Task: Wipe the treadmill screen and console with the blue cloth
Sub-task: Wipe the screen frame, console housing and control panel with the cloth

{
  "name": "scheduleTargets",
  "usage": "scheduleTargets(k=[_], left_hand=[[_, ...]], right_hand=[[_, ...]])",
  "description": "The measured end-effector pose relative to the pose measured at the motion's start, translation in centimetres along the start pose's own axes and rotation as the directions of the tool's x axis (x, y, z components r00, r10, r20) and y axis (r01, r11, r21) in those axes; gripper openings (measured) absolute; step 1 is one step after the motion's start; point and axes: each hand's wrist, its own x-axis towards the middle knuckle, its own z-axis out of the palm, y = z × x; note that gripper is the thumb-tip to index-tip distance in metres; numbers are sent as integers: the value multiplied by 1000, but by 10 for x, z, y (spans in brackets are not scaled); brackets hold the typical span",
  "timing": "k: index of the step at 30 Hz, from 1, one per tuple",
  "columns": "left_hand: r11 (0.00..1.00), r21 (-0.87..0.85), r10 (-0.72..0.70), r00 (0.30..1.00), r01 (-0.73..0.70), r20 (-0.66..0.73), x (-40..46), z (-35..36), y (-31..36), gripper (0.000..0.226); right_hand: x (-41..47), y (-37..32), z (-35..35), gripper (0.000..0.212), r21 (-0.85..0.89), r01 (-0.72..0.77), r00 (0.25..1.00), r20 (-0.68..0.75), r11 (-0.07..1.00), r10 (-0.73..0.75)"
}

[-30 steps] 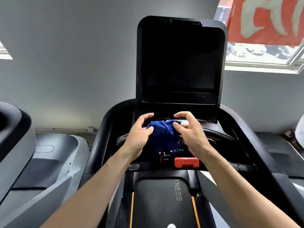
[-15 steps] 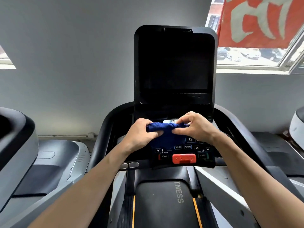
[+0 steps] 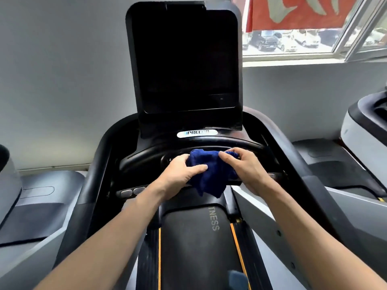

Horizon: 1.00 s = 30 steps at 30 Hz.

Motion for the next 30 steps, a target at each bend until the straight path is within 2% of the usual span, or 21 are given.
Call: scheduleTargets(k=[2, 4, 8, 11, 17, 19, 22, 27, 30], left_hand=[[996, -36, -76, 997, 76, 15, -1, 29, -17, 20], [989, -3, -147, 989, 147, 15, -1, 59, -42, 28], [938, 41, -345, 938, 345, 15, -8, 124, -122, 39], [878, 55, -477, 879, 476, 6, -15, 173, -207, 49], [702, -63, -711, 703, 709, -1, -15, 260, -406, 23], [649, -90, -759, 650, 755, -29, -11, 285, -472, 23], [597, -114, -800, 599, 794, -22, 3, 313, -567, 24], [594, -142, -801, 598, 792, -15, 42, 337, -707, 32], [569, -171, -817, 577, 805, -2, 67, 347, -768, 34]], right_hand=[[-10, 24, -20, 23, 55, -84, 996, -1, 995, 84], [-23, 56, -41, 22, 49, -184, 983, 6, 982, 184], [-57, 148, -81, 8, 16, -390, 921, 20, 921, 390], [-86, 238, -103, 12, -21, -536, 844, -27, 844, 536], [-128, 456, -113, 9, 95, -754, 638, -129, 650, 759], [-137, 526, -111, 9, 134, -795, 570, -167, 591, 805], [-137, 625, -107, 9, 138, -813, 531, -220, 565, 818], [-112, 772, -98, 9, 77, -823, 539, -202, 562, 817], [-95, 845, -94, 11, 55, -818, 551, -212, 572, 808]])
